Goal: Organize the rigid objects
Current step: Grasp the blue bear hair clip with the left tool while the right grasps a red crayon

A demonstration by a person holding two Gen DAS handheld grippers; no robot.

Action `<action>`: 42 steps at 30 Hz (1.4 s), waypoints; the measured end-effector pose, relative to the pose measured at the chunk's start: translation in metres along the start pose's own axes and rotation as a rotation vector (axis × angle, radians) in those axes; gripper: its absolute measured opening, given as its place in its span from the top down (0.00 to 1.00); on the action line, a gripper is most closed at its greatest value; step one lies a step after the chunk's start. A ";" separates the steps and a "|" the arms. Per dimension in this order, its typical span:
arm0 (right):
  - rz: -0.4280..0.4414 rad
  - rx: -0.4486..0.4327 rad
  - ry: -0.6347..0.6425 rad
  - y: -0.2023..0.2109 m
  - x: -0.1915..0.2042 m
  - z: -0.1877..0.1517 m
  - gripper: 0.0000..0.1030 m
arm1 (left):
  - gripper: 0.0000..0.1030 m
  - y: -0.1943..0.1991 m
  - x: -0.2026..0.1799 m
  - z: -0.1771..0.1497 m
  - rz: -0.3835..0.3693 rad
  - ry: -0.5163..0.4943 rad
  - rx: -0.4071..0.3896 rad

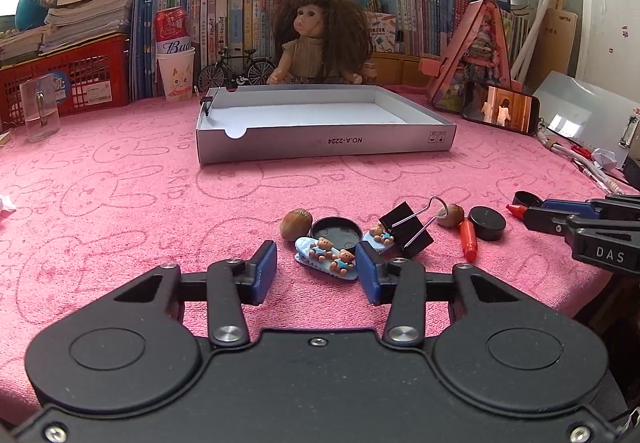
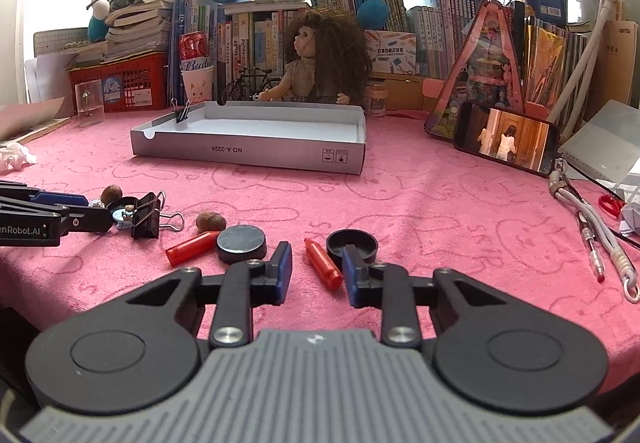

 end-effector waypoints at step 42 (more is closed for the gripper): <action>0.575 0.067 0.354 -0.023 0.039 0.017 0.52 | 0.60 -0.013 0.014 0.010 -0.093 -0.083 0.041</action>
Point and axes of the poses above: each gripper's, at about its wrist camera, not at the fingertips, and y roughly against the way its jaws point, x to its left, z to its top, the point moved 10 cm from there along -y, roughly the way its jaws point, and after that the axes turned 10 degrees about y, right-handed, at the moved point
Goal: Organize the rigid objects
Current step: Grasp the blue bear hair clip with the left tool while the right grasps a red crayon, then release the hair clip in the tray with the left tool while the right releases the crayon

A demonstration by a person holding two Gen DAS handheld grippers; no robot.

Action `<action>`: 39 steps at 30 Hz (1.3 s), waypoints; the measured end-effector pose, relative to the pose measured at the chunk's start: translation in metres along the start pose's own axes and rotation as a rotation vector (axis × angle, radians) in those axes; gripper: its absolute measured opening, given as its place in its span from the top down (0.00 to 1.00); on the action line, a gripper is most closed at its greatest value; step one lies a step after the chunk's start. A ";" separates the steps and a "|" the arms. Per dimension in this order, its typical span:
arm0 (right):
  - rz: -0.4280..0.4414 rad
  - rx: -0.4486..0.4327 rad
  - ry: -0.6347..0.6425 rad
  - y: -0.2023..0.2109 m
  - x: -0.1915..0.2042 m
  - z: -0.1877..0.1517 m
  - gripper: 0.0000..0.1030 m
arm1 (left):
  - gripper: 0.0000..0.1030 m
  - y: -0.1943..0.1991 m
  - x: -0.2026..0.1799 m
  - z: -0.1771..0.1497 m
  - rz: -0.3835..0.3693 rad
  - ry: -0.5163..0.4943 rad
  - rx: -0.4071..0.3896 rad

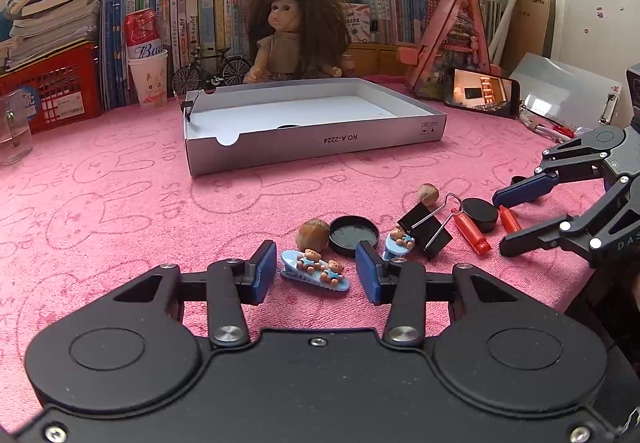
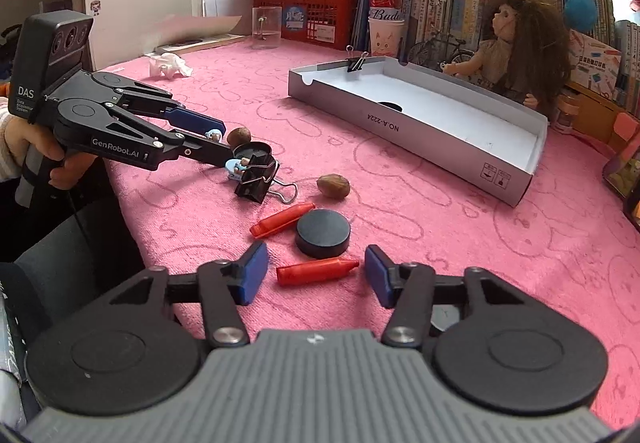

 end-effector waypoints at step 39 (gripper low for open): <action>-0.411 -0.141 -0.299 0.003 -0.046 0.027 0.53 | 0.70 0.000 -0.014 0.033 0.023 0.066 -0.059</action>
Point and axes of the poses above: each gripper's, at about its wrist camera, not at the fingertips, and y roughly against the way its jaws point, x to its left, z to its top, the point moved 10 cm from there along -y, roughly the way its jaws point, and after that the axes turned 10 degrees about y, right-handed, at the moved point
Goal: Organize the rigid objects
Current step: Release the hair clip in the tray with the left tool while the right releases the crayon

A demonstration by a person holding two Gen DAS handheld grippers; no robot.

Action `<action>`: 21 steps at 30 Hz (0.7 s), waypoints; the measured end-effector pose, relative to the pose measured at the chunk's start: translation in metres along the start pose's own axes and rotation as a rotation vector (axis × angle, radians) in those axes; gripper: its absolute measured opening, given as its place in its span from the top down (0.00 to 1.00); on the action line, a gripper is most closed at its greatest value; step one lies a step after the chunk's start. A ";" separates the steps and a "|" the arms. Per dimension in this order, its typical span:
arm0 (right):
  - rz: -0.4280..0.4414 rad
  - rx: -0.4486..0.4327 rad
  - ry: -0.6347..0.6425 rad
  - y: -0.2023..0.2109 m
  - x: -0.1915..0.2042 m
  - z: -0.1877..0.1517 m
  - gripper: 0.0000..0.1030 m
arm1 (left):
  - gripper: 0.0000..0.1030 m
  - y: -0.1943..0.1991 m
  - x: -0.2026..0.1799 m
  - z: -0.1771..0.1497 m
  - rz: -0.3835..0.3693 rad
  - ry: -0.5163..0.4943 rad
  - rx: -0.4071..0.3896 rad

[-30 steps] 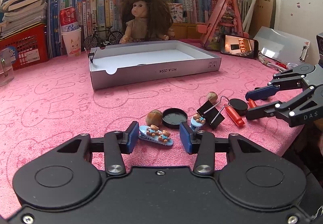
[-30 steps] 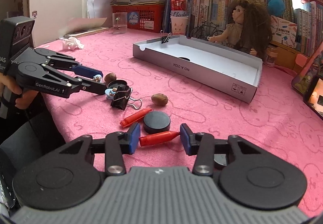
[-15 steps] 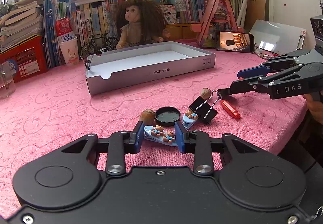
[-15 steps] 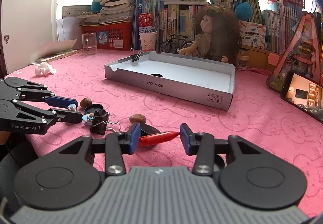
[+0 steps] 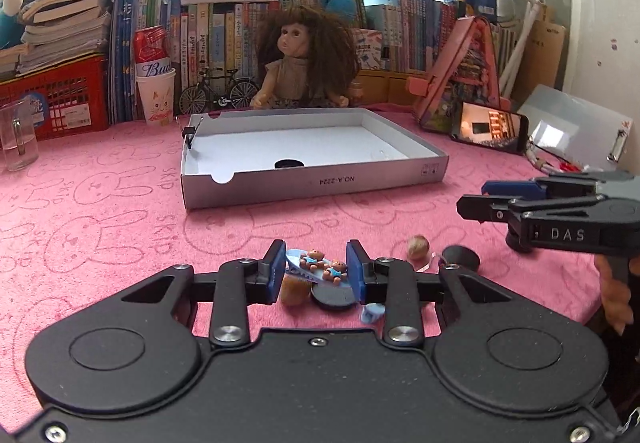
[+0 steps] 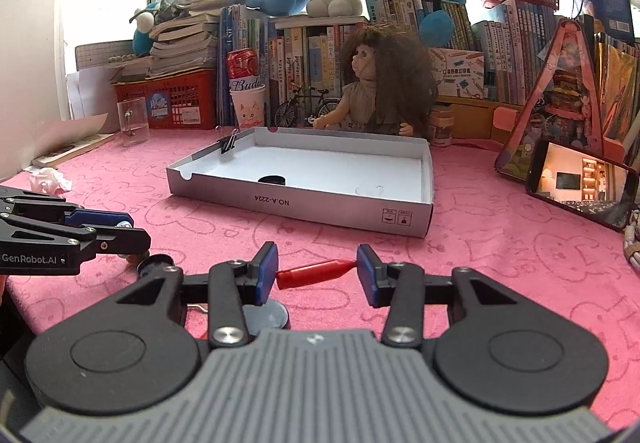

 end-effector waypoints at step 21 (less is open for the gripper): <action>-0.088 -0.022 -0.072 -0.018 -0.019 0.024 0.53 | 0.70 -0.037 -0.005 0.049 0.021 0.061 -0.047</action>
Point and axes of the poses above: each gripper's, at about its wrist camera, not at the fingertips, and y roughly against the way its jaws point, x to its left, z to its top, the point moved 10 cm from there along -y, roughly the way its jaws point, and after that the axes turned 10 degrees about y, right-handed, at the moved point
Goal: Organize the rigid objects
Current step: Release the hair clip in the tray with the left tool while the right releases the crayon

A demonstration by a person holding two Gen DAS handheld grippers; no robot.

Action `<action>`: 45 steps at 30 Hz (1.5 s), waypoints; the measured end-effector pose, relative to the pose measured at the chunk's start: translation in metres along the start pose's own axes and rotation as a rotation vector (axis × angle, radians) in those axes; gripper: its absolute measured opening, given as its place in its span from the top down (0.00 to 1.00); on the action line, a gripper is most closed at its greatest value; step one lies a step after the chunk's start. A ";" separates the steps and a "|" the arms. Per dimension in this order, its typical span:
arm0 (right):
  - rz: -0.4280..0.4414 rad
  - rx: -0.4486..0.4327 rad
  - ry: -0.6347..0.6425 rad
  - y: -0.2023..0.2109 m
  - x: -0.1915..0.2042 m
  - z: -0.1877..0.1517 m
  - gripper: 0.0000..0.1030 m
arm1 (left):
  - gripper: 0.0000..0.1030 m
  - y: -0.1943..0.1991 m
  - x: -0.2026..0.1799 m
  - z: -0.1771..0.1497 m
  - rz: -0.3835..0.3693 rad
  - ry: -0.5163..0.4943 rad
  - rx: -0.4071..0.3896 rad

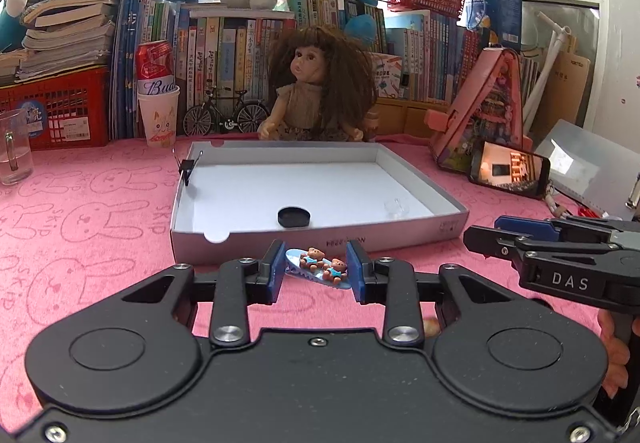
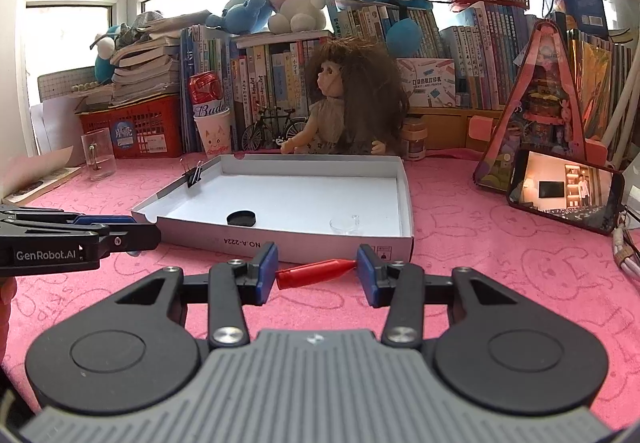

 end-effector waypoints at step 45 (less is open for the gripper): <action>-0.098 0.367 -0.472 -0.131 -0.076 0.012 0.53 | 0.70 -0.141 0.071 0.039 0.249 0.153 0.161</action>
Point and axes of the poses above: each gripper's, at about its wrist camera, not at the fingertips, and y roughly against the way its jaws point, x to its left, z to its top, the point moved 10 cm from there along -y, roughly the way its jaws point, and after that the axes turned 10 degrees about y, right-handed, at the moved point
